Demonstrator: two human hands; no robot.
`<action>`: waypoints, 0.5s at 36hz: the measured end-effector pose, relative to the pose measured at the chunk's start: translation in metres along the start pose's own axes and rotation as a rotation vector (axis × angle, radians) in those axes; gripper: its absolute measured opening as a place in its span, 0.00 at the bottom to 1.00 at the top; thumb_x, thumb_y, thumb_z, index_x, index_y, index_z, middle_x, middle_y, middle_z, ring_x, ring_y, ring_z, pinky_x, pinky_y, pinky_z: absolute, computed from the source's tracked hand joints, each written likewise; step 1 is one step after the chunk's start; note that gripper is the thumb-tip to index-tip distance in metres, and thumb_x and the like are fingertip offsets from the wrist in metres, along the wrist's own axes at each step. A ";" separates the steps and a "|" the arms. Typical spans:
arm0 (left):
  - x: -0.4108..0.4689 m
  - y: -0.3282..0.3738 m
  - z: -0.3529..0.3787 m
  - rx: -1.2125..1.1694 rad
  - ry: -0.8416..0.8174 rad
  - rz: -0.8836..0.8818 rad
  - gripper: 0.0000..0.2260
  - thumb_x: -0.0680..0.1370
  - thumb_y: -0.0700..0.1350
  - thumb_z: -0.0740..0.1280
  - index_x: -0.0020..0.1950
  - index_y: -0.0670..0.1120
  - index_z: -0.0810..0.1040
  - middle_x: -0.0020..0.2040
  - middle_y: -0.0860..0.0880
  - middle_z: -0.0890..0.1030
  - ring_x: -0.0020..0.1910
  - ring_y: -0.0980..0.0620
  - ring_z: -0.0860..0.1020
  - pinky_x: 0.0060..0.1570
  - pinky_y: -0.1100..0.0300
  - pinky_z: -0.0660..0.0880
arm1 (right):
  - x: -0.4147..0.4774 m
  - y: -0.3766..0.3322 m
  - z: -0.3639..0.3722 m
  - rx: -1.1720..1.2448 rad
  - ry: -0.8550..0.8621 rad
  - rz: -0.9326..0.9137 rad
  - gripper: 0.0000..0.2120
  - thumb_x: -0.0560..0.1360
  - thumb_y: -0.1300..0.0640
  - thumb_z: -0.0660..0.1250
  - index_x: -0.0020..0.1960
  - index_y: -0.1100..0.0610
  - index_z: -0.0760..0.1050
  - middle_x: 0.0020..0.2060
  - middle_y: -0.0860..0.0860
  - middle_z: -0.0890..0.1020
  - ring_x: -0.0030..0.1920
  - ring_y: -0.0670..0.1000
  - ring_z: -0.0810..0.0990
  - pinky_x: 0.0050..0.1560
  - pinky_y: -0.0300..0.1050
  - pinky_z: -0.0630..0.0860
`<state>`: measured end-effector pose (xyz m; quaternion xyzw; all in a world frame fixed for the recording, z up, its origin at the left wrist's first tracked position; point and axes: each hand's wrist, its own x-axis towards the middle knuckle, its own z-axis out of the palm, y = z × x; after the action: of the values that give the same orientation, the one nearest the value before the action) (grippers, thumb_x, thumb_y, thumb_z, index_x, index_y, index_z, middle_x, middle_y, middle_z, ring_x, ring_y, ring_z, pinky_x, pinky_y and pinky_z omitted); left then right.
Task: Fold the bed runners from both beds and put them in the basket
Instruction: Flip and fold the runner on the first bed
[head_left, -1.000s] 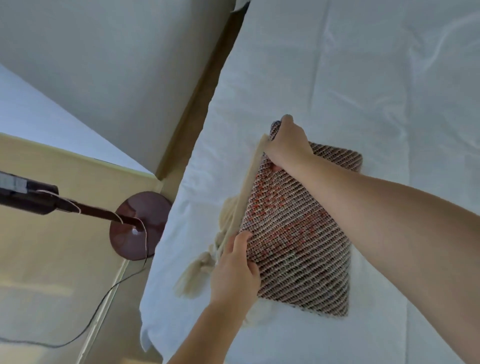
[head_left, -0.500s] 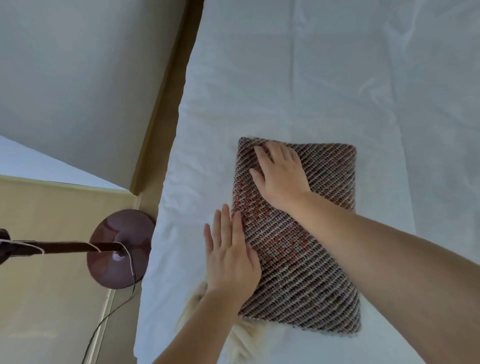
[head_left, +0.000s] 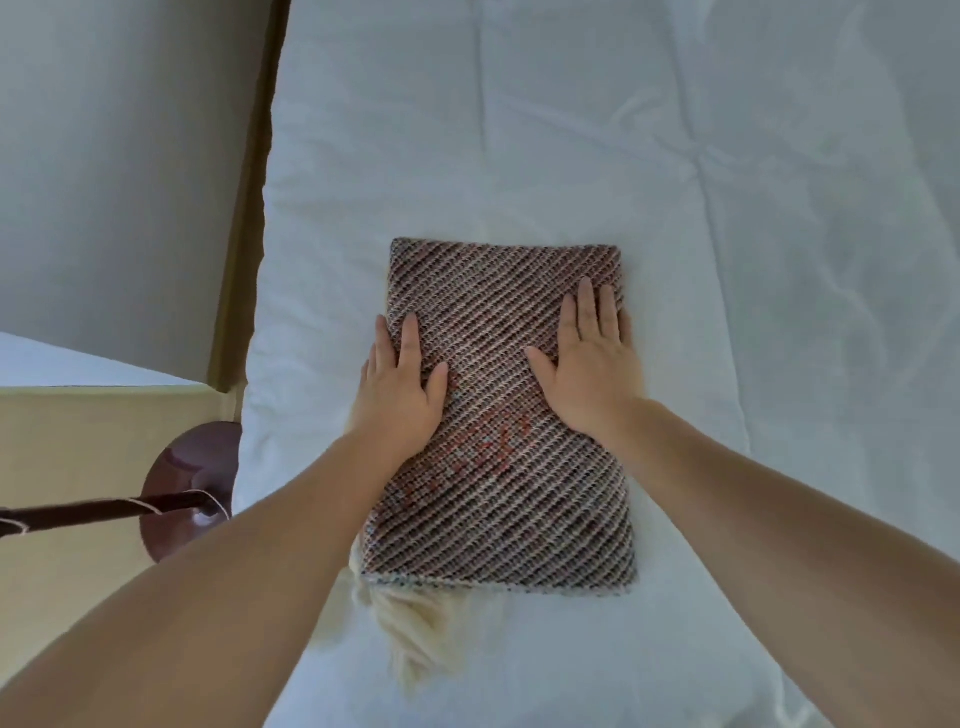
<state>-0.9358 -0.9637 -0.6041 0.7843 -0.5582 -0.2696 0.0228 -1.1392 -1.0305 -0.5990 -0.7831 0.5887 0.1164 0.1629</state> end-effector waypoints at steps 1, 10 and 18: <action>0.000 -0.002 0.002 -0.014 0.008 -0.004 0.30 0.80 0.61 0.48 0.77 0.54 0.38 0.78 0.44 0.40 0.76 0.40 0.51 0.73 0.45 0.55 | -0.014 -0.005 0.006 0.029 0.008 0.011 0.38 0.78 0.36 0.38 0.77 0.60 0.39 0.77 0.57 0.38 0.76 0.58 0.36 0.76 0.55 0.40; -0.010 -0.005 0.003 -0.101 0.025 0.007 0.31 0.79 0.62 0.50 0.76 0.56 0.37 0.78 0.48 0.40 0.76 0.43 0.52 0.69 0.42 0.63 | -0.152 -0.028 0.074 0.114 0.006 0.014 0.36 0.79 0.39 0.45 0.76 0.64 0.51 0.76 0.61 0.52 0.76 0.62 0.48 0.74 0.59 0.49; -0.020 -0.004 -0.012 -0.537 0.050 -0.404 0.39 0.69 0.64 0.70 0.71 0.43 0.61 0.64 0.45 0.71 0.56 0.45 0.75 0.56 0.50 0.75 | -0.141 -0.010 0.051 0.573 0.103 0.184 0.36 0.78 0.39 0.53 0.78 0.56 0.44 0.77 0.56 0.45 0.77 0.56 0.47 0.74 0.51 0.52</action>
<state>-0.9314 -0.9470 -0.5874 0.8515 -0.2997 -0.3867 0.1884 -1.1688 -0.8834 -0.5921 -0.6534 0.6736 -0.0801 0.3361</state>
